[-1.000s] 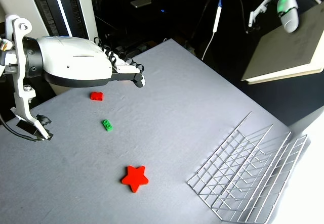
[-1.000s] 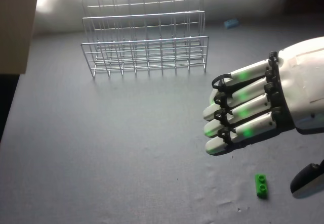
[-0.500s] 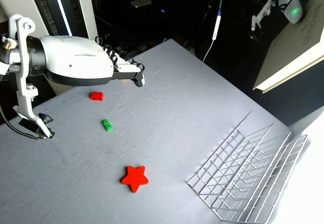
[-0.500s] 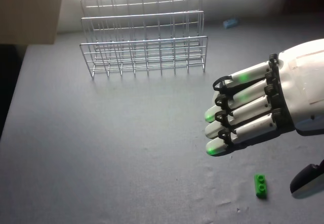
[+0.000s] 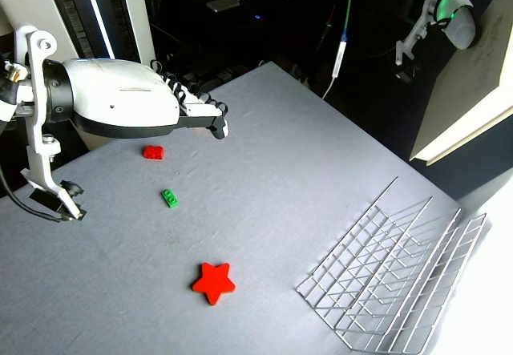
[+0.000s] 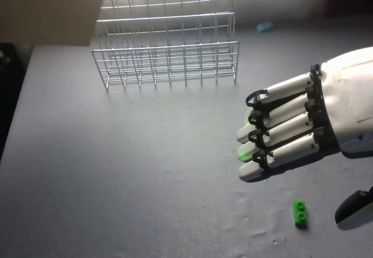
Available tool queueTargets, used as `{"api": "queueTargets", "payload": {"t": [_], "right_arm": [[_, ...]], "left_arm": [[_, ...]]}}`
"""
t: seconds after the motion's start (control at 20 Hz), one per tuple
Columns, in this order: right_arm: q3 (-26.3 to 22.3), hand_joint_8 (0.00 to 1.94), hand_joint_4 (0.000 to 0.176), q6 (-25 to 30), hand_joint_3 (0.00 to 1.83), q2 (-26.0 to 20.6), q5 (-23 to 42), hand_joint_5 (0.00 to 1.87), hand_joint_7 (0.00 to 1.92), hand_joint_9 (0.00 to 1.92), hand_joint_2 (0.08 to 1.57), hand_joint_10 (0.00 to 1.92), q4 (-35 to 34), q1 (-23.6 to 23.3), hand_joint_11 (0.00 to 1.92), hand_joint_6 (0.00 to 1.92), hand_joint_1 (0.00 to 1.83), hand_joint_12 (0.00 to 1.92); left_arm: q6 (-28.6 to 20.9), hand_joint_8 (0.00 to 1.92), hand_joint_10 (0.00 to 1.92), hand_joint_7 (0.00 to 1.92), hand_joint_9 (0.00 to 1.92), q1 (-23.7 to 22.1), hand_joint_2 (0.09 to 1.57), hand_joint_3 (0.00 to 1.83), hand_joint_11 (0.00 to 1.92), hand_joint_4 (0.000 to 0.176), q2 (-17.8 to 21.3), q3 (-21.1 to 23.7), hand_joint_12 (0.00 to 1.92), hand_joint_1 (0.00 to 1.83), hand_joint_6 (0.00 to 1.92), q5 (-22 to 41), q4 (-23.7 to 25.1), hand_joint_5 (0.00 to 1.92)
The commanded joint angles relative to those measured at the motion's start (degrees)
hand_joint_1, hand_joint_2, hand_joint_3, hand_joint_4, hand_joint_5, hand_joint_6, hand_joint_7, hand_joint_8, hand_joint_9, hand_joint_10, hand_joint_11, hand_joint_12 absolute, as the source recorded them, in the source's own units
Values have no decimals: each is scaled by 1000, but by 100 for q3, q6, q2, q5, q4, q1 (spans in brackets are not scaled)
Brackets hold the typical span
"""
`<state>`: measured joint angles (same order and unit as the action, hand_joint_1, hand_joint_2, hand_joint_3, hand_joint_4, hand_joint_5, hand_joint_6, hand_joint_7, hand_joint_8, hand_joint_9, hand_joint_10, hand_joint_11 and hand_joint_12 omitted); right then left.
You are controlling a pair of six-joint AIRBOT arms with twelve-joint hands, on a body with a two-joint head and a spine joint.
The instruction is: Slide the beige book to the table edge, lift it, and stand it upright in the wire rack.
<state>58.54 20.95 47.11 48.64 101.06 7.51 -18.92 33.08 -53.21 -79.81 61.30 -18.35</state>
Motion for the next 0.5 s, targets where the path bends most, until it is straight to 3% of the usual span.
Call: {"api": "queueTargets", "payload": {"t": [0.0, 0.3, 0.45], "right_arm": [[-13, 0, 0, 12, 0, -31, 81, 297, 298, 287, 1165, 3, -443, -34, 0, 0, 308, 812], [-17, 7, 0, 5, 0, -35, 83, 323, 331, 304, 1161, 6, -442, -34, 0, 7, 297, 835], [-27, 0, 0, 3, 1, -97, 47, 262, 274, 256, 1168, 1, -443, -35, 0, 1, 288, 755]], "left_arm": [[-50, 1438, 1512, 715, 741, -110, 1224, 0, 694, 0, 27, -43, 1489, 1342, 1189, 776, -167, 757], [232, 1461, 1543, 688, 709, -370, 1235, 2, 622, 0, -242, -39, 1519, 1337, 1239, 773, -138, 741], [293, 1410, 1450, 710, 780, -464, 1207, 0, 795, 0, -327, -4, 1367, 1348, 1163, 743, -105, 799]]}}
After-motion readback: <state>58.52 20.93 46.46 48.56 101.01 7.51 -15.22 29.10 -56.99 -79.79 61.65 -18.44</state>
